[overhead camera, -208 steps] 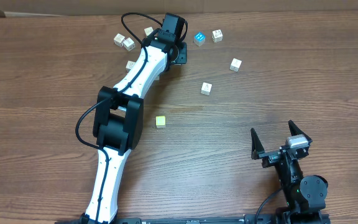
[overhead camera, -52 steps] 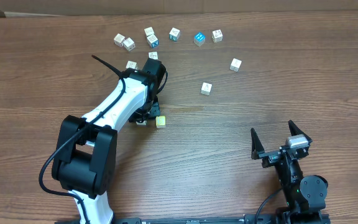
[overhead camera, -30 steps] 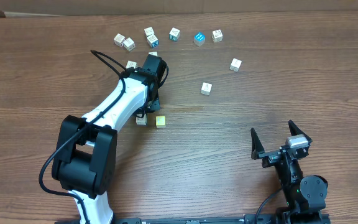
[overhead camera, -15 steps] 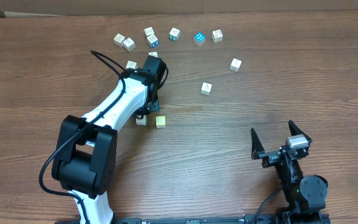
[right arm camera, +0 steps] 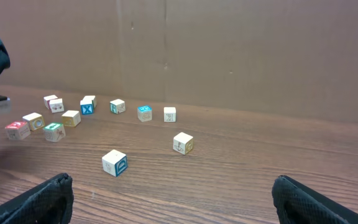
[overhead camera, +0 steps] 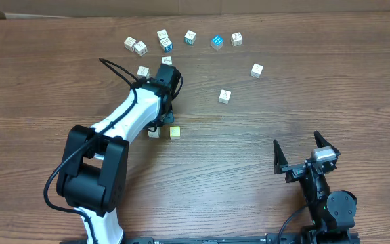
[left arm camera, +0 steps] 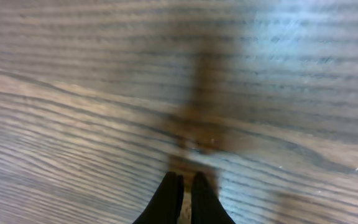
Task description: Form a horizontal line
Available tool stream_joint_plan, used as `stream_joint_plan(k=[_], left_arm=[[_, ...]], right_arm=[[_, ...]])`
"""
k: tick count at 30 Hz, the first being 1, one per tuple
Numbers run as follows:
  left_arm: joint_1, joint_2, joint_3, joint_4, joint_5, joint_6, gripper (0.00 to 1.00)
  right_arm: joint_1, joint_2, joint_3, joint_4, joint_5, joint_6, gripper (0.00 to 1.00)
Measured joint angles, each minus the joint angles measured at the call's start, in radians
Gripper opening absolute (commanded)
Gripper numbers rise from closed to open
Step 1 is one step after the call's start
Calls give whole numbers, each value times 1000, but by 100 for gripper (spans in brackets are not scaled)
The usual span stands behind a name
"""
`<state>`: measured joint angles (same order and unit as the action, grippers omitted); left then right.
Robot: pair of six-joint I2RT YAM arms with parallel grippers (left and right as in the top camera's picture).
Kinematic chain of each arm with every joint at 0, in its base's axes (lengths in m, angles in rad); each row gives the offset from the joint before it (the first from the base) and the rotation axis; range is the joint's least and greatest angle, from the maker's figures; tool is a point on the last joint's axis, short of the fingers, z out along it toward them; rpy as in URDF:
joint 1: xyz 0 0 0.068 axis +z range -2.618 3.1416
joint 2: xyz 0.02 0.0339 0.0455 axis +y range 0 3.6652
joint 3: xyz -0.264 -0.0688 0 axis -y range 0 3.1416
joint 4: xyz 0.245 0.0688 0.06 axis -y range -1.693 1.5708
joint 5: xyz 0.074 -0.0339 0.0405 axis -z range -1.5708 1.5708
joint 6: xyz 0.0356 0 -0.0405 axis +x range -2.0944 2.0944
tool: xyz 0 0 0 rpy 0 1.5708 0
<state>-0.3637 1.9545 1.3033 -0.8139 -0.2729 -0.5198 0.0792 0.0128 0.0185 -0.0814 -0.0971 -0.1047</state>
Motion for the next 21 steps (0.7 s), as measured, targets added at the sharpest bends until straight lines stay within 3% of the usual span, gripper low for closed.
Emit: stream_joint_plan(k=[16,21], left_arm=[[4,0,-9,-10,6,4,4],[32,0,71,-77,7,4,4]], right_arm=[[0,0,0,-1,0,0,100],[0,0,0,-1,0,0,100]])
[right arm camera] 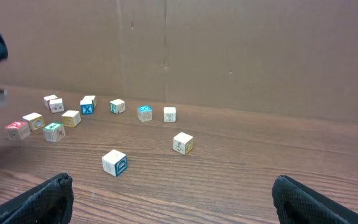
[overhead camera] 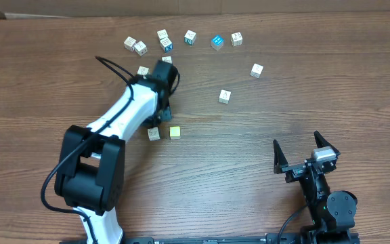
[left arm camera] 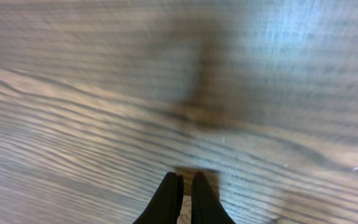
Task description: Form a horizontal line
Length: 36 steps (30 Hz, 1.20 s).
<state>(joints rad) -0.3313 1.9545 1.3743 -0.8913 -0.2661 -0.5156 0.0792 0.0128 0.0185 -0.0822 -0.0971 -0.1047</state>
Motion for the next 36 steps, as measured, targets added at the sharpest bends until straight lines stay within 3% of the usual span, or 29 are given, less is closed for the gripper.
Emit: stream_joint_plan(k=[3,11,21,36], left_arm=[[27,0,68,-53,10,2,8],[66,0,90,-185,57,3,4],[65,0,-9,-150,72,2,4],[65,0,-11,-123,80,2,4]], right_arm=[[0,0,0,0,0,0,100],[0,0,0,0,0,0,100],[0,0,0,0,0,0,100],[0,0,0,0,0,0,100]])
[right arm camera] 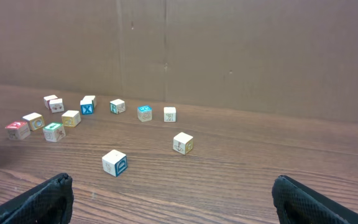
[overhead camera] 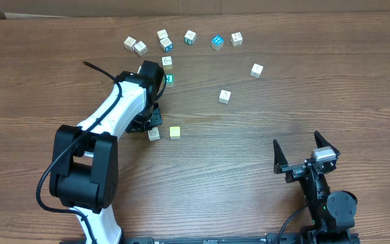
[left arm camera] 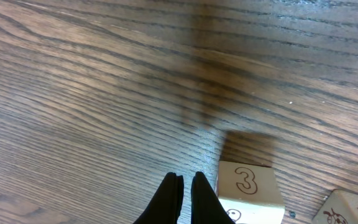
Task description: Form a horizontal line
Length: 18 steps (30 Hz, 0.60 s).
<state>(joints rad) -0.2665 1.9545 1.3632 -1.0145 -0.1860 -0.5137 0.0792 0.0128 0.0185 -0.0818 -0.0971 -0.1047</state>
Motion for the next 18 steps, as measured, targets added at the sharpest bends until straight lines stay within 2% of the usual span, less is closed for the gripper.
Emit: stream_joint_plan(k=[18], left_arm=[[0,0,-16,17,36,-3,4]], right_arm=[[0,0,0,-1,0,0,100]])
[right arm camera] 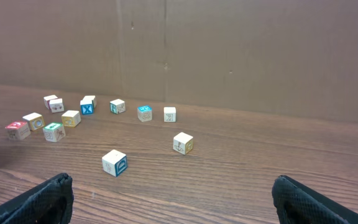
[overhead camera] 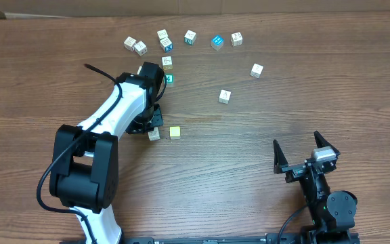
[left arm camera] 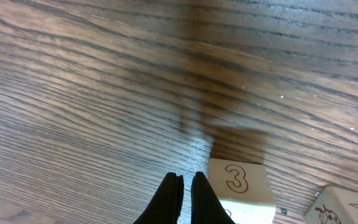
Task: Form a horizontal line
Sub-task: 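Nudge the duck block with the left gripper to align it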
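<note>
Small lettered wooden cubes are scattered on the table. In the overhead view two of them, a pale cube [overhead camera: 154, 134] and a yellowish cube [overhead camera: 175, 132], sit side by side mid-table. My left gripper [overhead camera: 152, 123] is shut with nothing in it, low over the wood just behind the pale cube. The left wrist view has the gripper [left arm camera: 185, 186] with its fingers pressed together, and a cube marked "3" [left arm camera: 238, 185] close against the right finger; I cannot tell if they touch. My right gripper [overhead camera: 306, 153] stands open near the front edge, seen too as the gripper [right arm camera: 173, 199].
A loose arc of several cubes [overhead camera: 190, 36] runs along the far side, with a blue one [overhead camera: 217, 42] among them. A green cube [overhead camera: 169, 80] lies beside the left wrist. Single cubes sit at the right [overhead camera: 256, 70] and centre [overhead camera: 225, 96]. A cardboard wall [right arm camera: 229, 50] backs the table.
My left gripper, still shut, has shifted a little; the "3" cube now sits closer to its right finger in the left wrist view. The right arm has not moved.
My left gripper was shut low over bare wood, its wrist covering the green cube. Then the wrist stood further left, and later further left again, with the green cube uncovered and the "3" cube beside the fingers. The right gripper stayed open and still.
</note>
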Available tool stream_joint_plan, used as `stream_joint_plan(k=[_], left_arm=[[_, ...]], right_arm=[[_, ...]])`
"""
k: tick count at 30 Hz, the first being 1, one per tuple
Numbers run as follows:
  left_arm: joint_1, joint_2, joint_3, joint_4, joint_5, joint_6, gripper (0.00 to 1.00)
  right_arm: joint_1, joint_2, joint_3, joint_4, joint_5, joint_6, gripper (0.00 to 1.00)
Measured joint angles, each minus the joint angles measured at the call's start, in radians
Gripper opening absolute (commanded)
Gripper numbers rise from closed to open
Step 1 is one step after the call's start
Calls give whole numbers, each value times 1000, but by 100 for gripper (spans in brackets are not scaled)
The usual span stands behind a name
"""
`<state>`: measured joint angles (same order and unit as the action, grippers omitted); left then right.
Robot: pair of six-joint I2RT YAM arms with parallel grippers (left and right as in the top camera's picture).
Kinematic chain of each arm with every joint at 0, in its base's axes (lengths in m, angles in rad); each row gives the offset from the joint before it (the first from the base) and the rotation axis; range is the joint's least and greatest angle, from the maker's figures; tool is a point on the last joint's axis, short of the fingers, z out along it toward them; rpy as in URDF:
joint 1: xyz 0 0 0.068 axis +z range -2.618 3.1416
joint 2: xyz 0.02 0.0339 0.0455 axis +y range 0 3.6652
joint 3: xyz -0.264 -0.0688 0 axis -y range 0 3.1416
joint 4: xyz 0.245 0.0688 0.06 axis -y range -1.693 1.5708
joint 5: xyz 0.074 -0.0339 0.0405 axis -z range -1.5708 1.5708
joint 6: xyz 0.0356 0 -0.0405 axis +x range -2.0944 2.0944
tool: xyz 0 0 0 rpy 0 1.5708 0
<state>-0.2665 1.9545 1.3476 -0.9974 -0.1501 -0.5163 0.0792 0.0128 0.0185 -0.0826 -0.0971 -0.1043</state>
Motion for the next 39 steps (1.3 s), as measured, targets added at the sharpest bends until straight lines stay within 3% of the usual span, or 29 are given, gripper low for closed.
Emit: stream_joint_plan(k=[39], left_arm=[[0,0,-48,113,56,3,4]], right_arm=[[0,0,0,1,0,0,100]])
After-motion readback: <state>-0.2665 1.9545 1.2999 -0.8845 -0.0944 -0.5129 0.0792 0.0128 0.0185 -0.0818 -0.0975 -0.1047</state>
